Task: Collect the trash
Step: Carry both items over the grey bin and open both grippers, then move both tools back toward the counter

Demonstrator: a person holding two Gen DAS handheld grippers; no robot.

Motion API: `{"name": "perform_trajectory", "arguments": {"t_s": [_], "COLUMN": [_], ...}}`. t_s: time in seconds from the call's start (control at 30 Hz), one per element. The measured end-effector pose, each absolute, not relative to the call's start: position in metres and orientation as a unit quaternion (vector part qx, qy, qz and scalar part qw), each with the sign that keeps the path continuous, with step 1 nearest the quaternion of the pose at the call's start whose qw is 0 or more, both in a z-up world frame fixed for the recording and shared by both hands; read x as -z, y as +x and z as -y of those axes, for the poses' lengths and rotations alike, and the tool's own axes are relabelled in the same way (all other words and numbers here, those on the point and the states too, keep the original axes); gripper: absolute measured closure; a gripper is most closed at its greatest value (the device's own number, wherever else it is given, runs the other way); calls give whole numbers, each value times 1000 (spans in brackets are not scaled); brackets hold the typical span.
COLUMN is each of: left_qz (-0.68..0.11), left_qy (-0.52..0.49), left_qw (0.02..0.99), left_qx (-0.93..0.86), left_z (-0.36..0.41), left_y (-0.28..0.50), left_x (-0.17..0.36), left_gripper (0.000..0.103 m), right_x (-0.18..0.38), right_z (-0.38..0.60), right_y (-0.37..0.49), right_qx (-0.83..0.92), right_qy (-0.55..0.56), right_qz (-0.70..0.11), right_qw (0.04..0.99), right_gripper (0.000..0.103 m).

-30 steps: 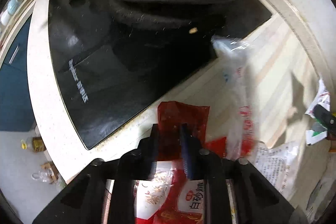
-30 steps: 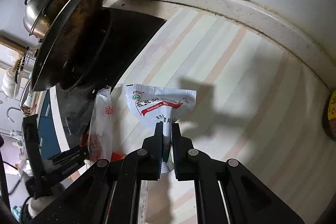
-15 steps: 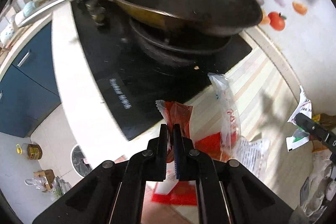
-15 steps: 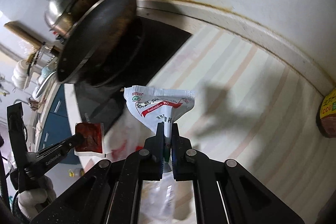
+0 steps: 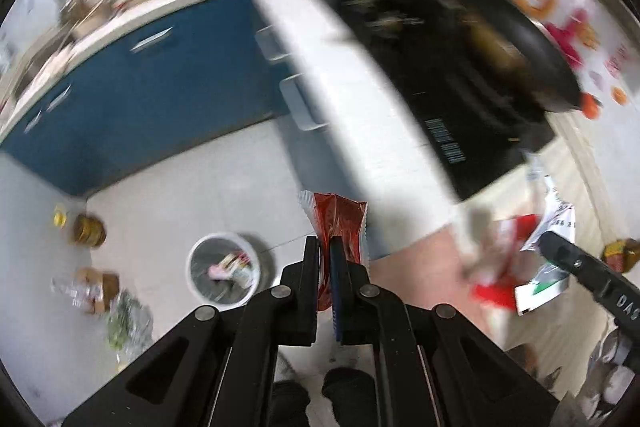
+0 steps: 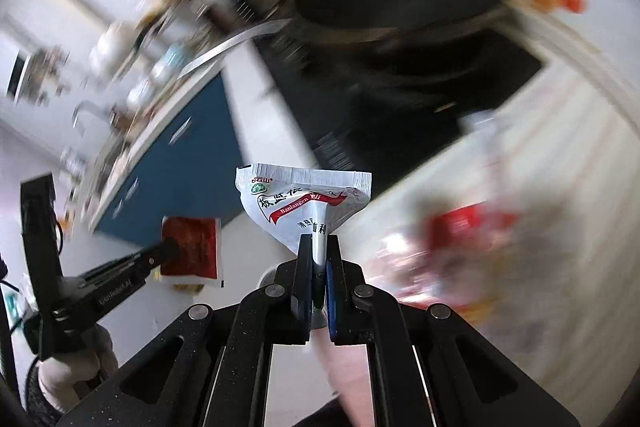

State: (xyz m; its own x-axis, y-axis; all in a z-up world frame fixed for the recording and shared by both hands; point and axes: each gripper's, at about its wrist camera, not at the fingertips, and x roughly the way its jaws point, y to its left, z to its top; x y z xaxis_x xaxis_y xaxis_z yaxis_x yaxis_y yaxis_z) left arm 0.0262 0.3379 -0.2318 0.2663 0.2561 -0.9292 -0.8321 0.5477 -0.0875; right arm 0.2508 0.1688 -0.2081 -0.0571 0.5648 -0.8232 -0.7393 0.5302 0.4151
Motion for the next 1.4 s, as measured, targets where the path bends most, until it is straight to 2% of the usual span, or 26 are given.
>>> {"name": "perform_trajectory", "arguments": {"t_s": [0.13, 0.27, 0.43, 0.63, 0.77, 0.87, 0.9, 0.93, 1.0, 1.03, 1.07, 1.1, 1.13, 1.17, 1.3, 1.4], "left_qz": [-487, -494, -498, -512, -527, -543, -545, -548, -549, -544, -538, -534, -533, -533, -527, -515], "left_qy": [-333, -373, -426, -472, -477, -463, -463, -460, -456, -453, -449, -445, -441, -433, -401, -380], "left_qw": [704, 671, 631, 595, 581, 573, 570, 566, 563, 564, 567, 570, 573, 575, 582, 592], "left_qx": [-396, -408, -415, -401, -397, -403, -406, -409, -418, -425, -432, -438, -440, -445, -472, -490], "left_z": [-370, -409, -447, -494, -510, -516, -518, -520, -522, -522, -521, -519, -519, -516, -503, -486], "left_y": [-44, -102, -155, -195, -212, -221, -224, -230, -234, -237, -239, -240, -237, -238, -241, -243], "left_x": [272, 340, 456, 624, 698, 739, 748, 755, 757, 754, 748, 742, 738, 729, 683, 630], "left_gripper": [101, 100, 100, 100, 93, 92, 91, 91, 75, 51, 18, 6, 0, 0, 0, 0], "right_x": [252, 324, 465, 642, 738, 797, 812, 823, 833, 834, 832, 828, 823, 815, 767, 718], "right_z": [-226, -280, -333, -383, -411, -429, -432, -433, -432, -429, -428, -425, -423, -422, -415, -406], "right_y": [178, 102, 34, 1, -21, -31, -32, -32, -39, -40, -40, -39, -36, -35, -43, -43], "right_qx": [-499, -510, -502, -480, -471, -456, -453, -451, -443, -440, -436, -432, -429, -426, -424, -427], "right_qy": [-115, -165, -189, -202, -236, -260, -266, -274, -292, -299, -305, -315, -329, -340, -377, -388], "right_qz": [-565, -579, -617, -650, -658, -668, -671, -670, -662, -657, -654, -648, -637, -627, -584, -556], "right_qw": [647, 614, 576, 554, 539, 527, 523, 522, 530, 534, 537, 542, 549, 556, 581, 597], "right_gripper": [98, 98, 98, 98, 98, 90, 79, 63, 39, 35, 32, 18, 6, 2, 0, 0]}}
